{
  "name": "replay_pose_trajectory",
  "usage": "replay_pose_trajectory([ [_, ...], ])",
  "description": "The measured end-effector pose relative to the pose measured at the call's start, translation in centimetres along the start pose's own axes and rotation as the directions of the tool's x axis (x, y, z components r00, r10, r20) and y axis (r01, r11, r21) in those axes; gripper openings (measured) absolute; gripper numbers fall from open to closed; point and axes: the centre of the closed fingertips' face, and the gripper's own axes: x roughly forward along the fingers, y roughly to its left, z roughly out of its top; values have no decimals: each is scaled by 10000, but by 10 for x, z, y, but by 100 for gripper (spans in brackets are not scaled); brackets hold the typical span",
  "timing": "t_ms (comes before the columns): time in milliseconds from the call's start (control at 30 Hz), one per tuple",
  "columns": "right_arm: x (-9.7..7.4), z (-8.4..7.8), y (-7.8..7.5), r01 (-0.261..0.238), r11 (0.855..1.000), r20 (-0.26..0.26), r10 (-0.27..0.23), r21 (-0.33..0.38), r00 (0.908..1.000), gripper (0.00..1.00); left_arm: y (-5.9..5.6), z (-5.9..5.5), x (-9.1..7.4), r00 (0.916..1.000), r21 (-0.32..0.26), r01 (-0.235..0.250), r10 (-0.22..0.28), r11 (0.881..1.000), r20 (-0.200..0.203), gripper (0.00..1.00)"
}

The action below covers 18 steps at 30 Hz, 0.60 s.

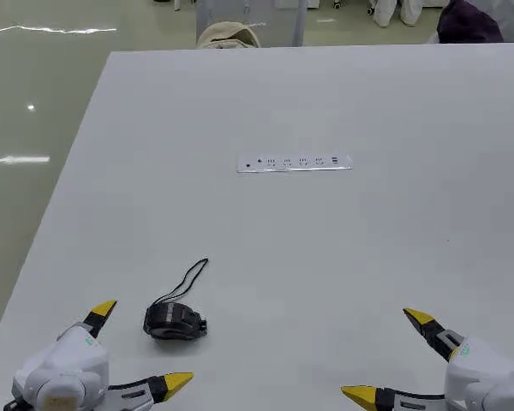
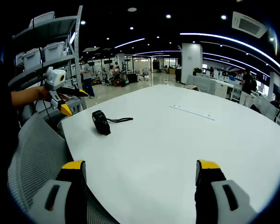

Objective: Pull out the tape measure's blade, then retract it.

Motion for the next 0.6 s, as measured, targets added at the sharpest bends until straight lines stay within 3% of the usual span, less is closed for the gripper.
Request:
replay_pose_trajectory([
  [367,1,0,-1,47,10000,-10,-47,-80,10000,100,3,4,2,9998,-142,-127,130,9998,179,98],
  [600,2,-2,-1,-38,10000,-79,38,-81,10000,100,3,3,5,9999,-108,-119,120,9999,81,98],
])
